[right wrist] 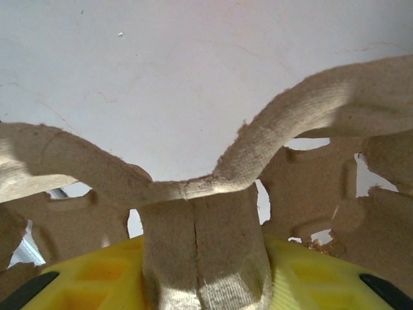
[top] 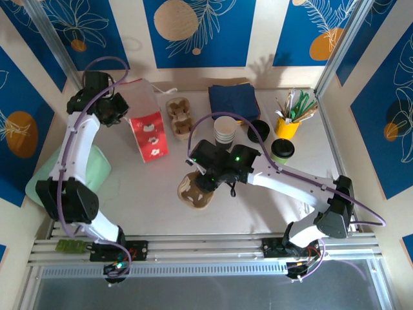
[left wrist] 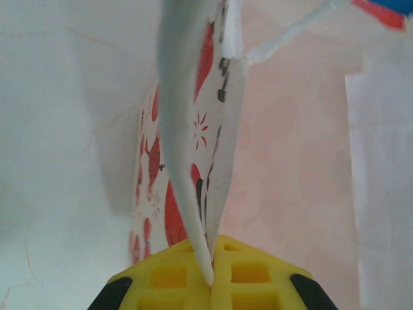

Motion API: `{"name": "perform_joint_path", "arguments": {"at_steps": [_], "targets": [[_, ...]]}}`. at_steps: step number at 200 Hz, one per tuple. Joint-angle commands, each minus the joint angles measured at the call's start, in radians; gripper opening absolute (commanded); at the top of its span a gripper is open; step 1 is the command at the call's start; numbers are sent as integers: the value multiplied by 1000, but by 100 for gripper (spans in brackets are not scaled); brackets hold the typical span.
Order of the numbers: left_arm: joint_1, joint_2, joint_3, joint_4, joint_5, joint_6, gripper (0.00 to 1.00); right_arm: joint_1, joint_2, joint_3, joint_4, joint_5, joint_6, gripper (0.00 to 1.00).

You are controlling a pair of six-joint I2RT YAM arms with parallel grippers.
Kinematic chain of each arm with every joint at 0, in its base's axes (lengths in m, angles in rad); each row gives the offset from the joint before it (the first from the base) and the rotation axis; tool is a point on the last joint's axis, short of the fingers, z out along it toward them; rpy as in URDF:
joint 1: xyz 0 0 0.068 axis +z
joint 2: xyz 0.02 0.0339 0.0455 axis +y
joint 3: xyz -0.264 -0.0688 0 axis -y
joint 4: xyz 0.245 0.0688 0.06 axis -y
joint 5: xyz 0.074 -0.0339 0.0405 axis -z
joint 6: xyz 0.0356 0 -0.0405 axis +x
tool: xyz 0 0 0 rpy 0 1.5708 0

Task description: Pack the takeout coffee

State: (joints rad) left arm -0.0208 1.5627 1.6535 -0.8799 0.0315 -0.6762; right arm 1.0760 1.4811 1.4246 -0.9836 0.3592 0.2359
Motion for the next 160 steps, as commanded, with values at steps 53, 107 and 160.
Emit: {"name": "perform_joint_path", "arguments": {"at_steps": [53,107,160], "targets": [[-37,-339,-269,-86,152,-8,2,-3,-76,32,-49,-25,-17,42],[-70,-550,-468,-51,277,-48,1,-11,-95,66,-88,-40,-28,42],[-160,-656,-551,-16,341,-81,0,10,-107,166,-181,-41,-31,42]]}}
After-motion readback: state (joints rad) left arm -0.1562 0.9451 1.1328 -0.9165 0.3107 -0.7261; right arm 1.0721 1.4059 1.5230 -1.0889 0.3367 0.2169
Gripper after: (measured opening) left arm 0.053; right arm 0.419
